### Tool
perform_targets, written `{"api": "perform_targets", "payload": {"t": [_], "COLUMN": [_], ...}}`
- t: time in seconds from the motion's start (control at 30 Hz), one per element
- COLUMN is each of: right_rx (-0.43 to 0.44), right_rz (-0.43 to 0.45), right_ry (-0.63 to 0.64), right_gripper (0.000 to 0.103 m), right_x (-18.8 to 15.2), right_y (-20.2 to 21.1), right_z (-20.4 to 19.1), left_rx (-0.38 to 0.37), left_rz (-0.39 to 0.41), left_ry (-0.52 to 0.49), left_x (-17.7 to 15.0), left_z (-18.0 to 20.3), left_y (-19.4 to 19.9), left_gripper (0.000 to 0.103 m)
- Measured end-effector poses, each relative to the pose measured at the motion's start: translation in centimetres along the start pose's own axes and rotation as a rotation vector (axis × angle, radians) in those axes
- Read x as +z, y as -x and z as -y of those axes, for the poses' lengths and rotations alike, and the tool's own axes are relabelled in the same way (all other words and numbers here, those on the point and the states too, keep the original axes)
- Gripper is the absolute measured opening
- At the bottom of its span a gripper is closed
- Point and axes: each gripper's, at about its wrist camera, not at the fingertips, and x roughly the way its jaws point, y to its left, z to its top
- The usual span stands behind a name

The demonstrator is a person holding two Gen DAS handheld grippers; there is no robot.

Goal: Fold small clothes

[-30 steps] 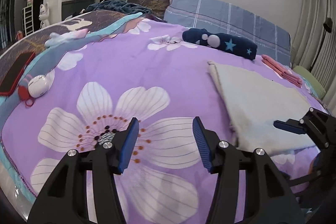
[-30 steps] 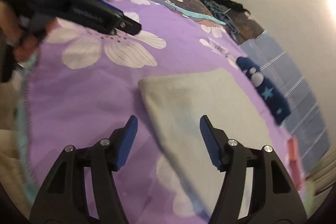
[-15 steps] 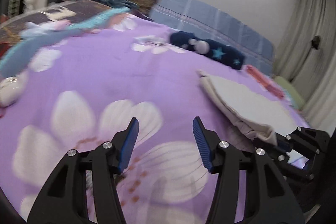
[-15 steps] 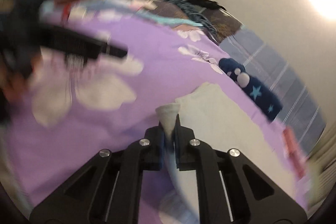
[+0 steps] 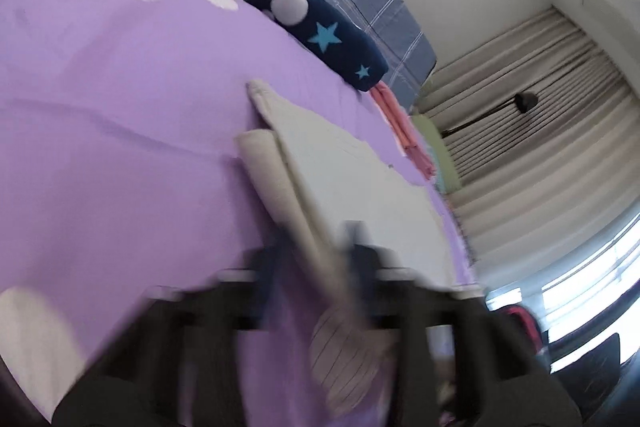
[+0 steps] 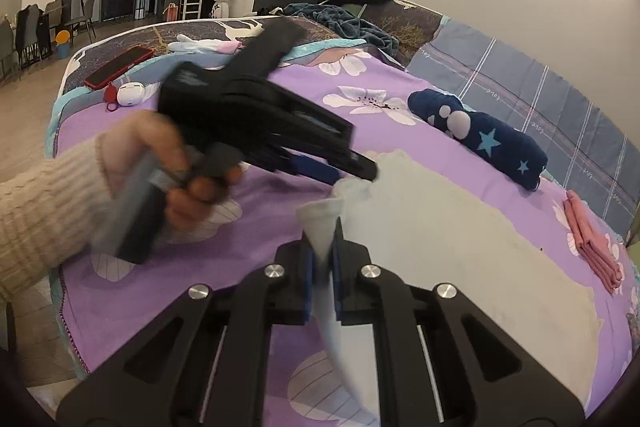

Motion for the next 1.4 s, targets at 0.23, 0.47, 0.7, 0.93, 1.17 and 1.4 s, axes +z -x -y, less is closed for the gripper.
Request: {"api": "perform_targets", "payload": {"t": [0.23, 0.47, 0.7, 0.93, 1.17, 1.4], "right_rx": [0.050, 0.107, 0.100, 0.100, 0.110, -0.003], "right_rz": [-0.021, -0.095, -0.110, -0.111, -0.110, -0.099], "right_ry": [0.064, 0.026, 0.033, 0.041, 0.057, 0.214], "right_gripper": [0.008, 0.008, 0.009, 0.009, 0.008, 0.043], "right_x": [-0.6, -1.6, -1.5, -1.9, -2.5, -4.0], "right_y": [-0.9, -2.6, -3.0, -2.9, -2.4, -1.1], "right_z": [-2.0, -2.0, -2.6, -2.9, -3.1, -4.0], "left_rx": [0.099, 0.132, -0.082, 0.108, 0.131, 0.135], "left_rz": [0.148, 0.124, -0.017, -0.018, 0.049, 0.063], "left_ry": [-0.036, 0.027, -0.007, -0.021, 0.002, -0.038], "left_x": [1.1, 0.0, -0.1, 2.3, 2.3, 1.6], "left_z": [0.6, -1.7, -0.2, 0.0, -0.9, -0.8], "left_y": [2.3, 2.7, -0.3, -2.9, -2.3, -0.6], "left_gripper": [0.000, 0.021, 0.063, 0.005, 0.011, 0.039]}}
